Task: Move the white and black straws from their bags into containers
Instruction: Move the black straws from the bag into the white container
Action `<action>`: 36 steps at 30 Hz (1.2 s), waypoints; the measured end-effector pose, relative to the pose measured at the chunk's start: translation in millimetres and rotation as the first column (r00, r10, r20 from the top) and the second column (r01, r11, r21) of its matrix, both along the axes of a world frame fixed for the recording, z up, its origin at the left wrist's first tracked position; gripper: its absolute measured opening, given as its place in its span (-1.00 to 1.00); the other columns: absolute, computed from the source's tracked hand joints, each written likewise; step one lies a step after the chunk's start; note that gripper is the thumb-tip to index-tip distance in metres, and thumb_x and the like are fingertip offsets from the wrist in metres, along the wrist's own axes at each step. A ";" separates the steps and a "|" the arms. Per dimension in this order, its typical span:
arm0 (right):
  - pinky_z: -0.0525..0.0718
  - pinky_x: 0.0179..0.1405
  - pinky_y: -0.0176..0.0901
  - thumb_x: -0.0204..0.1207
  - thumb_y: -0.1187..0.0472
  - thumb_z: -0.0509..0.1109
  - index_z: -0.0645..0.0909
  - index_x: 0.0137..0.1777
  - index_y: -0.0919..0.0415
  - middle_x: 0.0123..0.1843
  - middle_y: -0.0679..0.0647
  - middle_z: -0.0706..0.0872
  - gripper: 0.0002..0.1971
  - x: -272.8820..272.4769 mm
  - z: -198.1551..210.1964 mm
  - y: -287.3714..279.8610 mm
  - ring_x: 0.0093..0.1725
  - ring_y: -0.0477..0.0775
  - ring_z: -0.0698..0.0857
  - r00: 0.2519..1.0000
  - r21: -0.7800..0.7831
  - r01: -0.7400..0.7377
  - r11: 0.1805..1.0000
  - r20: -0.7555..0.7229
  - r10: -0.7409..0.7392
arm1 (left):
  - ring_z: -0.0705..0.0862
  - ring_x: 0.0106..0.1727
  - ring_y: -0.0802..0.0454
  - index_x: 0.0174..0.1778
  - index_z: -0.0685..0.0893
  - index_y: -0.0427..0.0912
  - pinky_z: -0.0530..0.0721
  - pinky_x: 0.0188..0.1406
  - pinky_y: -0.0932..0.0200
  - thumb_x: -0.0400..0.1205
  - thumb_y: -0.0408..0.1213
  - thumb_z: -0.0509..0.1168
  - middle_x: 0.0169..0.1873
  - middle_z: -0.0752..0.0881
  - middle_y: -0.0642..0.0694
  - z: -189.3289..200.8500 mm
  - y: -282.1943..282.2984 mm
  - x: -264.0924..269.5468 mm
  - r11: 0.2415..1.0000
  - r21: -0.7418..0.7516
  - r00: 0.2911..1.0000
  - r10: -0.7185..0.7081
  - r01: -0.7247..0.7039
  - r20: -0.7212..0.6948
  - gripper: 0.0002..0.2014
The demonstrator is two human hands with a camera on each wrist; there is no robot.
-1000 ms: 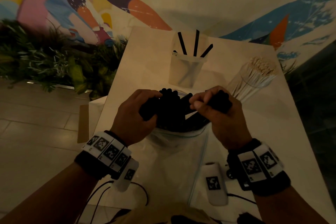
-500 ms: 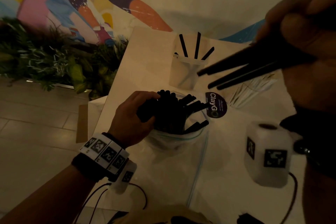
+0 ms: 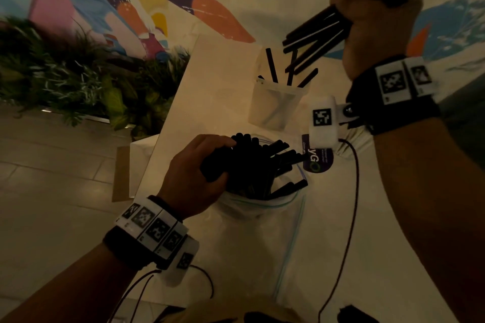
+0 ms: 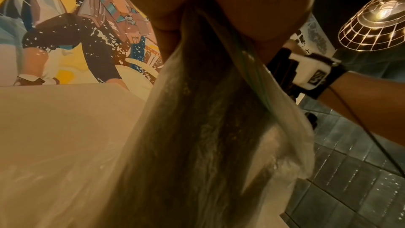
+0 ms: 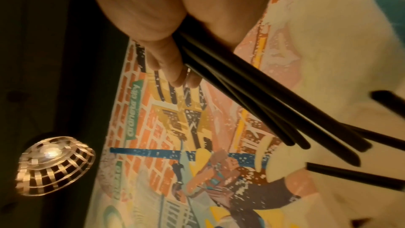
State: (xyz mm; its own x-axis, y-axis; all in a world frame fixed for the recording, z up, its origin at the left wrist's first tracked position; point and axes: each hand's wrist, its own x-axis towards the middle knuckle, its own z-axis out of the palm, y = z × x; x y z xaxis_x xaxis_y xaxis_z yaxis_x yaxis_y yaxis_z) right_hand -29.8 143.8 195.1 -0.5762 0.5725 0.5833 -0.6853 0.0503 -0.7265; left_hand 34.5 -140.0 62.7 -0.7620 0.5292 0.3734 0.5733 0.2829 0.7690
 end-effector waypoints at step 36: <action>0.19 0.57 0.14 0.25 -0.43 0.42 -0.31 0.65 0.10 0.71 0.20 -0.16 0.24 6.1 -82.7 21.4 0.66 0.28 0.06 0.181 0.441 -0.146 0.886 0.892 -0.414 | 0.62 0.10 0.19 0.20 0.54 0.05 0.61 0.11 0.32 0.39 -0.20 0.27 0.08 0.63 0.09 0.8 -3.4 1.2 1.000 -0.011 1.000 0.021 -0.021 -0.011 -0.59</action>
State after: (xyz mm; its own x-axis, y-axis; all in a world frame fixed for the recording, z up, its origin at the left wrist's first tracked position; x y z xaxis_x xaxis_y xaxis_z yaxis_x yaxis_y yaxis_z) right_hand -23.7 165.2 112.4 -0.7550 0.6233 -0.2034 0.5752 0.4808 -0.6618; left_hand 35.8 -143.4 63.4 -0.7685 0.5174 0.3764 0.5759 0.3029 0.7594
